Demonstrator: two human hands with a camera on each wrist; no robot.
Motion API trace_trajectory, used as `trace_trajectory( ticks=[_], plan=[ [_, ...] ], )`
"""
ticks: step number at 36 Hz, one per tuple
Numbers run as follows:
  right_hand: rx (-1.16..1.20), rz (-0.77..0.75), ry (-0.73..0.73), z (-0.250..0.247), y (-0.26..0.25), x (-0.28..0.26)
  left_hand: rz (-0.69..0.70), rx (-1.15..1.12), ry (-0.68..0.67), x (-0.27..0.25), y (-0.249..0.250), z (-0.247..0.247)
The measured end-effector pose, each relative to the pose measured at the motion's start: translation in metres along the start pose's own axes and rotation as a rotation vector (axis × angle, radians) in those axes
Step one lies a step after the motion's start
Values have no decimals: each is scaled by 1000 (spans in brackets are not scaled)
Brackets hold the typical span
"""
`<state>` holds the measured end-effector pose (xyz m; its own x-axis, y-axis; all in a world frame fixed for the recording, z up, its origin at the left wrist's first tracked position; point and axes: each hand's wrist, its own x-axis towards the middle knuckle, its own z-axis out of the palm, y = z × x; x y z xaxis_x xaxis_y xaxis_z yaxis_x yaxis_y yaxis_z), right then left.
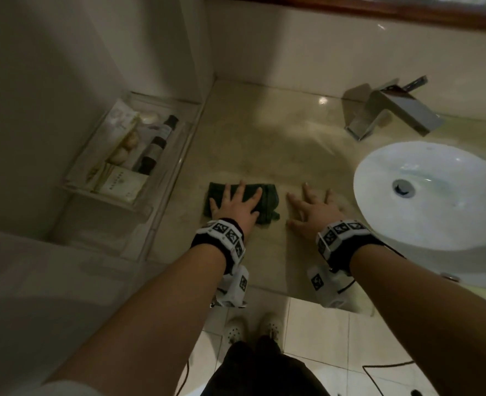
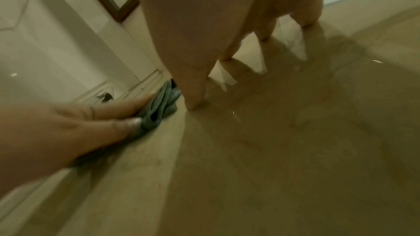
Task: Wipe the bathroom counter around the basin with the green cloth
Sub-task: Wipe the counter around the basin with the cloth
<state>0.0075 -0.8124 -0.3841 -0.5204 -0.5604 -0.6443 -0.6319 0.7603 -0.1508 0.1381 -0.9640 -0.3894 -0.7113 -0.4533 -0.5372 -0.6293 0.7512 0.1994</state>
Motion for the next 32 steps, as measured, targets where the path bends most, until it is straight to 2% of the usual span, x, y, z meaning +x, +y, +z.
trace_trajectory(
  ticks=[4,7,11,17,25,32],
  plan=[
    [45,-42,-5,-11,10,0,51,38,4,-18,0,15],
    [-16,-71,66,-16,23,-2,78,52,16,-35,0,28],
    [30,-9,44,-3,41,-7,110,55,20,-57,2,42],
    [9,-28,68,9,47,-17,126,66,-21,-72,4,55],
    [-7,-52,37,8,49,-20,154,58,-22,-54,7,44],
    [28,-36,16,7,47,-20,83,2,-3,-15,25,14]
  ],
)
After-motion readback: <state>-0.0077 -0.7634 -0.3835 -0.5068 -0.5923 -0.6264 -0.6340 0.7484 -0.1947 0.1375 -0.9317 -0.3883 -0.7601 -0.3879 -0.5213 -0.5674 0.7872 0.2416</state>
